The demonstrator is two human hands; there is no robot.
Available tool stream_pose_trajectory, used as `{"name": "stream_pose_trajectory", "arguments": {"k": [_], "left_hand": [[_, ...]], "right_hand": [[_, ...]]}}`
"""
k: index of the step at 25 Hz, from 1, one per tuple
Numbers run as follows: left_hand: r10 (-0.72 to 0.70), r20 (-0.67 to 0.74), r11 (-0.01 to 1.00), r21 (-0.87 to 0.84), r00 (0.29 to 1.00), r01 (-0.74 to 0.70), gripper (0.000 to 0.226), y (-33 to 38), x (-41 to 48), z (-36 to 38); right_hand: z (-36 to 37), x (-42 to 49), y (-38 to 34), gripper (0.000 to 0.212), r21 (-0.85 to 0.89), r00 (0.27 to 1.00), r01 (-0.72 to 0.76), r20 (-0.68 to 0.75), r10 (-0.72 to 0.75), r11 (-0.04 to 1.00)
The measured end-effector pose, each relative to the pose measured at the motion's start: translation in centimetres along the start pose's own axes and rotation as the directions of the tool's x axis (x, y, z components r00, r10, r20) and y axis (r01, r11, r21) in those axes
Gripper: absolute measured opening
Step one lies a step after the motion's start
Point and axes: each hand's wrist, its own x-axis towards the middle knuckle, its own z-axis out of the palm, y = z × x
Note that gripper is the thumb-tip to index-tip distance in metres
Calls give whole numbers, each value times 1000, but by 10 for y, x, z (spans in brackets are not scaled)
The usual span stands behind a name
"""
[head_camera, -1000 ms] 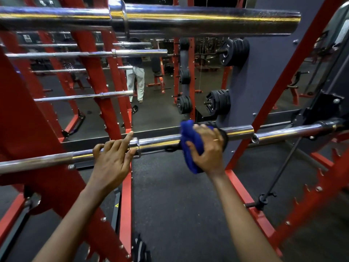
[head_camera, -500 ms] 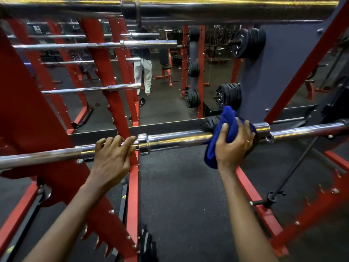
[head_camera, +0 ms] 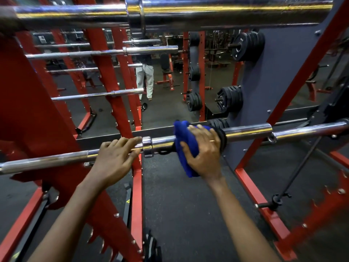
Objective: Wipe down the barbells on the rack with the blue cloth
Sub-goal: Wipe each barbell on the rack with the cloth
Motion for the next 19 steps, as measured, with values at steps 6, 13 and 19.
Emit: {"name": "stream_pose_trajectory", "arguments": {"k": [6,13,19], "left_hand": [[-20,-194,998,54,981,31,56,11,-13,28],[-25,-308,996,75,951,50,53,13,-9,35],[-4,-161,986,165,987,31,55,5,2,23]], "right_hand": [[-41,10,94,49,-122,918,-356,-233,322,926],[8,-10,-3,50,5,985,-154,-82,154,988],[19,-15,25,55,335,750,-490,-309,585,805]]}}
